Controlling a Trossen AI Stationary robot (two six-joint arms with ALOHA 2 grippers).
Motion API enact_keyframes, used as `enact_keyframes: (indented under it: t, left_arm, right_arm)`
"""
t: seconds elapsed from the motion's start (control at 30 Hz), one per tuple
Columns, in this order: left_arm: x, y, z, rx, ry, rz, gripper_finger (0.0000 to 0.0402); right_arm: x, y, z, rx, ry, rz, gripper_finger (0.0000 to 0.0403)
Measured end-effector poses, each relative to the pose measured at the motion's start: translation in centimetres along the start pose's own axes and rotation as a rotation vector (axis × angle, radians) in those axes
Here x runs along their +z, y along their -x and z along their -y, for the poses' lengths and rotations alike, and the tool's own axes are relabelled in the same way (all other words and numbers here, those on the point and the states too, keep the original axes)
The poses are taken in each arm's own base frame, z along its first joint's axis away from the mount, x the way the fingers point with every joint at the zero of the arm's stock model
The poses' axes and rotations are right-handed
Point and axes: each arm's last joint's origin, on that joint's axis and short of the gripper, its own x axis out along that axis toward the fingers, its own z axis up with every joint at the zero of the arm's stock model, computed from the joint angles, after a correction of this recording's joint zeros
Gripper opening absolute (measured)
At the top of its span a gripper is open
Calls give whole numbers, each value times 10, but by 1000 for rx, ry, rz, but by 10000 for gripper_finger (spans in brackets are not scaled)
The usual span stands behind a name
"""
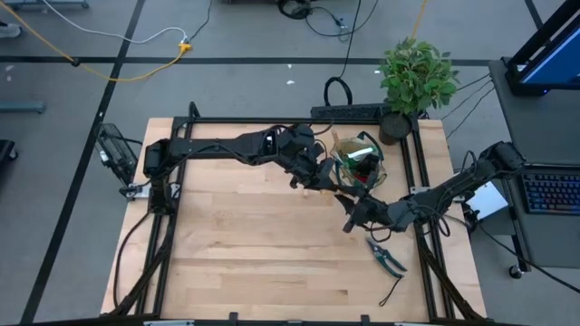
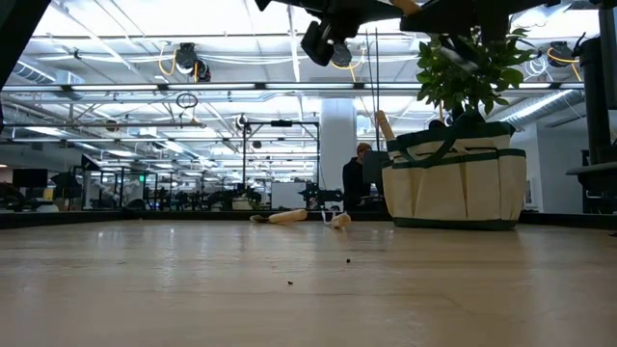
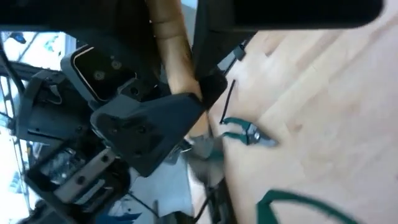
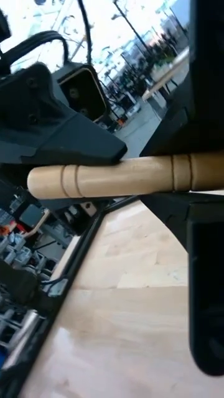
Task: Pick & Place Garden tools in Gardening bag
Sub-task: Put the bottom brown trowel into the gardening bag
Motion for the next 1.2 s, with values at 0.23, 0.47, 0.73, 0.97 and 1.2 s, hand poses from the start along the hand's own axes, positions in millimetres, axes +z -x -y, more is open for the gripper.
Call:
enact_keyframes:
  t: [0.23, 0.47, 0.73, 0.97, 1.2]
  left_arm:
    - [10, 5, -1, -14, -171, 32, 187]
    - [36, 23, 4, -129, -326, 79, 242]
    - [56, 70, 16, -168, -482, 188, 242]
    - [53, 104, 25, -129, -650, 239, 217]
    - [44, 113, 22, -23, -759, 232, 200]
  right_arm:
    - [1, 0, 1, -4, -82, 0, 60]
    - [0, 0, 2, -55, -91, -29, 60]
    - [3, 0, 15, -107, -170, -18, 60]
    - [4, -12, 44, -208, -276, 15, 60]
    - [-14, -39, 65, -190, -368, 26, 60]
